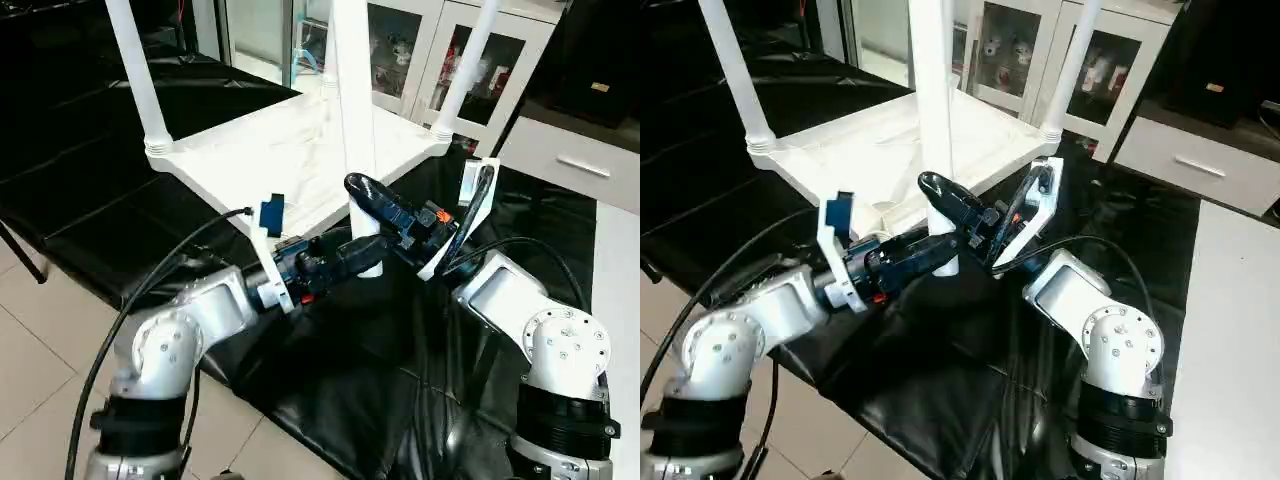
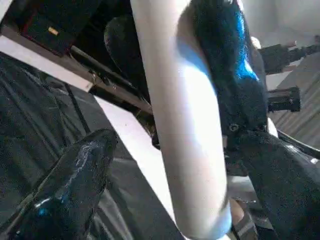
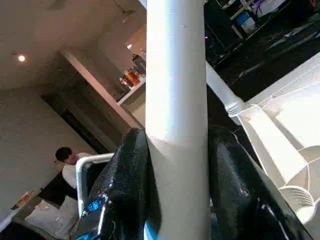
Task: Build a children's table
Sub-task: Pick table leg
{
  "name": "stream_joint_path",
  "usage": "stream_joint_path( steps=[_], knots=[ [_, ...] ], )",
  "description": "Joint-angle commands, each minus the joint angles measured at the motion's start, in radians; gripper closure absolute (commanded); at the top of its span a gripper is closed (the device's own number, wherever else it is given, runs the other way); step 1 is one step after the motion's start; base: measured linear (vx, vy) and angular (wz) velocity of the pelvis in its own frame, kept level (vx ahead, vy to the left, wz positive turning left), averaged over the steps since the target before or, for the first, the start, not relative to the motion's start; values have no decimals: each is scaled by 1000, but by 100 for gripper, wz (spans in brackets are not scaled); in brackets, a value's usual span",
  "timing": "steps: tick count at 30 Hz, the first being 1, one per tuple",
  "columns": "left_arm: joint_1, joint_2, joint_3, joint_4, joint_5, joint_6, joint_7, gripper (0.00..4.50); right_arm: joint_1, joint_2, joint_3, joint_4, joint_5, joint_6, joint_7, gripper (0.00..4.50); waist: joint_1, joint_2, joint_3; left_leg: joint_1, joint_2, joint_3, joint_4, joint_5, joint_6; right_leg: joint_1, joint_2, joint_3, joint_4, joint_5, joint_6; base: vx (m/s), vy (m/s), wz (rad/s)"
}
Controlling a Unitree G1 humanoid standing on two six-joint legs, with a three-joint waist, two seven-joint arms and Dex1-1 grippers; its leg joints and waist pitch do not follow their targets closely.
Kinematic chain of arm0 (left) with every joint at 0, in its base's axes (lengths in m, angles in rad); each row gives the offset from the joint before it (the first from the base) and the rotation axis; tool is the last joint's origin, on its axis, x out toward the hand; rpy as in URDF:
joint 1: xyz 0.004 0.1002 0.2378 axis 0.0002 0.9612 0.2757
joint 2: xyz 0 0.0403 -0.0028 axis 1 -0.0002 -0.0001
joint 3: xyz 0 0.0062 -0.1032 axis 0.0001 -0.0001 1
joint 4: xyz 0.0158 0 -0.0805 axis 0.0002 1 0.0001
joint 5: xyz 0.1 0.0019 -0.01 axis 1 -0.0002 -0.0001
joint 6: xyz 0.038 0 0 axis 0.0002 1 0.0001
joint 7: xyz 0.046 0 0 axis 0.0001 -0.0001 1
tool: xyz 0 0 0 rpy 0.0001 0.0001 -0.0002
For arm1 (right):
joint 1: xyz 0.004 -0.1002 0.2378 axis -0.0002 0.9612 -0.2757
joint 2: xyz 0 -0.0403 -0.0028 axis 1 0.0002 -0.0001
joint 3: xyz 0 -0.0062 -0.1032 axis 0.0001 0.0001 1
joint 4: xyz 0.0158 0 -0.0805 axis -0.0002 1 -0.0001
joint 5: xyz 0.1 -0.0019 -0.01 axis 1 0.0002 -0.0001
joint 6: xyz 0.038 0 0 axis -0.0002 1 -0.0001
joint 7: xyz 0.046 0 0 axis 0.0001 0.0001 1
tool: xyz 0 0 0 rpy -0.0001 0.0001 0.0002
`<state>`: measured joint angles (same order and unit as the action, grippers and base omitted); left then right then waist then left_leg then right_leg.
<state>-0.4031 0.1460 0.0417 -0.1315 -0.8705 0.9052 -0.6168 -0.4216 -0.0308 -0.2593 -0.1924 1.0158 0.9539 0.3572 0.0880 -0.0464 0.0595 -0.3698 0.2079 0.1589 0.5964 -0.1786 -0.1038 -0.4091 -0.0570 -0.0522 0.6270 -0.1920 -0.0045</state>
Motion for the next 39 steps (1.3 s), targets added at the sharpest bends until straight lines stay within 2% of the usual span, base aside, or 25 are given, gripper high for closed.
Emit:
stream_joint_path(
  steps=[1, 2, 3, 5, 6, 8, 18, 21, 24, 25, 30, 39],
  knots=[
    [-21, 2, 9, 14, -10, 9, -8, 29, -1, -13, -3, -19, 23, 1, -5, 319, 0, 5, -68, 4, 7, 8, -72, -135, -52, 56, -56, 42, -80, -199, -58, 0, 0, 0],
    [-22, 2, 11, 16, -11, 10, -8, 29, -1, -13, -3, -19, 24, 1, -5, 319, -1, 5, -68, 4, 6, 9, -72, -133, -52, 57, -56, 42, -80, -195, -60, 0, 0, 0],
    [-24, 1, 22, 18, -28, 19, -10, 49, -1, -13, -4, -17, 26, 0, -6, 319, -1, 4, -68, 4, 6, 9, -71, -131, -51, 56, -56, 43, -79, -190, -64, 0, 0, 0],
    [-26, -2, 33, 19, -50, 33, -12, 49, -2, -11, -6, -15, 29, -1, -7, 319, 0, 5, -69, 5, 6, 9, -71, -127, -52, 57, -57, 42, -77, -183, -74, 0, 0, 0],
    [-27, -2, 34, 20, -56, 39, -13, 78, -3, -12, -5, -14, 29, -1, -7, 319, 0, 1, -69, 5, 6, 10, -71, -130, -50, 57, -56, 42, -78, -184, -77, 0, 0, 0],
    [-28, 0, 28, 21, -62, 46, -19, 82, -5, -13, -5, -11, 30, -1, -6, 319, 1, 2, -69, 5, 7, 9, -71, -125, -48, 57, -57, 43, -76, -178, -79, 0, 0, 0],
    [-22, -11, -38, 11, -77, 103, -44, 167, -7, -19, 10, -5, 33, -8, -6, 319, 2, 2, -69, 4, 6, 10, -70, -128, -50, 57, -57, 43, -79, -200, -68, 0, 0, 0],
    [-33, -8, -40, 25, -66, 98, -48, 202, -5, -20, 12, -8, 31, -9, -7, 319, 2, 5, -69, 4, 6, 9, -70, -129, -51, 58, -57, 43, -79, -192, -68, 0, 0, 0],
    [-45, -7, -27, 39, -72, 99, -46, 212, -2, -23, 16, -12, 30, -11, -7, 319, 3, 4, -69, 5, 5, 10, -70, -129, -51, 58, -56, 42, -80, -197, -66, 0, 0, 0],
    [-49, -5, -22, 43, -74, 98, -45, 230, 0, -24, 17, -13, 31, -11, -7, 319, 3, 4, -70, 5, 6, 9, -70, -129, -50, 59, -57, 42, -78, -189, -69, 0, 0, 0],
    [-50, -2, -19, 46, -75, 99, -47, 258, -1, -25, 19, -11, 32, -13, -5, 319, 2, 4, -70, 5, 7, 9, -70, -123, -49, 60, -57, 42, -75, -167, -84, 0, 0, 0],
    [-46, 5, -27, 62, -46, 79, -33, 273, -1, -36, 28, -12, 38, -23, -7, 319, 3, 2, -69, 4, 6, 9, -70, -127, -48, 60, -57, 42, -78, -197, -71, 0, 0, 0]
  ],
)
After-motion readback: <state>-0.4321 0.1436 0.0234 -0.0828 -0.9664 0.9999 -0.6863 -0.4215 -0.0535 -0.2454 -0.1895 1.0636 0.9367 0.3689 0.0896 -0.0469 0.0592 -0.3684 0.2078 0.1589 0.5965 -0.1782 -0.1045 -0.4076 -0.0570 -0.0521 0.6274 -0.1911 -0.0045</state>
